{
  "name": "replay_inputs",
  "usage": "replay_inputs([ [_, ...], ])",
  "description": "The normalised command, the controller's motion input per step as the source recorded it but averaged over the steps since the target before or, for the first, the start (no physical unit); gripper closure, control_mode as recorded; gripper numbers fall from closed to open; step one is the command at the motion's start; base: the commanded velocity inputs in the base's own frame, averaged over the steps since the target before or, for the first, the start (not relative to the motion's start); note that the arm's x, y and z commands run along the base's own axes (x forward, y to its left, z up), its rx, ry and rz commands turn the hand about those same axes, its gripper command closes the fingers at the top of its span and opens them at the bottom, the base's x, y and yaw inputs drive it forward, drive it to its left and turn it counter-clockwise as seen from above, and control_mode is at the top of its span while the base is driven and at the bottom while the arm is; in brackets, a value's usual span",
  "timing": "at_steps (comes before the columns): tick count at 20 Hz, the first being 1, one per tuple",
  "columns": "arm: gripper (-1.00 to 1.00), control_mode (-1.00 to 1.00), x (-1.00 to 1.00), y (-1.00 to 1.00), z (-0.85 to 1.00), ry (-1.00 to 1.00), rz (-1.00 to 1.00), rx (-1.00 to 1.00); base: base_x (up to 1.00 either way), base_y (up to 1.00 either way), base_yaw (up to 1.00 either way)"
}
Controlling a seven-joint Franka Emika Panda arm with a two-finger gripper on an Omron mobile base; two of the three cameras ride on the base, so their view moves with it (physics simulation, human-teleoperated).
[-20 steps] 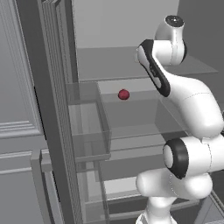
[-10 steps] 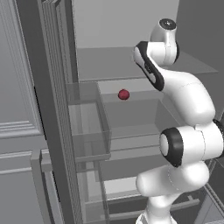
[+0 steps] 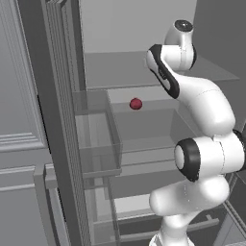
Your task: Take the strawberry from the fridge and place it on top of the pancake, located on the dining counter.
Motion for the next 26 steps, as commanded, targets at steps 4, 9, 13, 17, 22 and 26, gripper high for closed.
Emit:
replay_inputs([
  [4,-1.00,-1.00,0.02,0.00,-0.02,0.00,0.00,0.00,0.00,0.00,0.00],
  [9,1.00,-1.00,0.00,0.00,-0.11,0.00,0.00,0.00,0.00,0.00,0.00],
  [13,1.00,-1.00,0.06,0.00,-0.16,0.01,0.00,0.00,0.00,0.00,0.00],
  [17,1.00,-1.00,0.28,0.00,-0.22,0.00,0.00,0.00,0.00,0.00,0.00],
  [22,1.00,-1.00,-0.35,0.05,-0.03,-0.05,0.00,0.00,0.00,0.00,0.00],
  [26,1.00,-1.00,-1.00,0.08,0.36,-0.17,0.00,0.00,0.00,0.00,0.00],
])
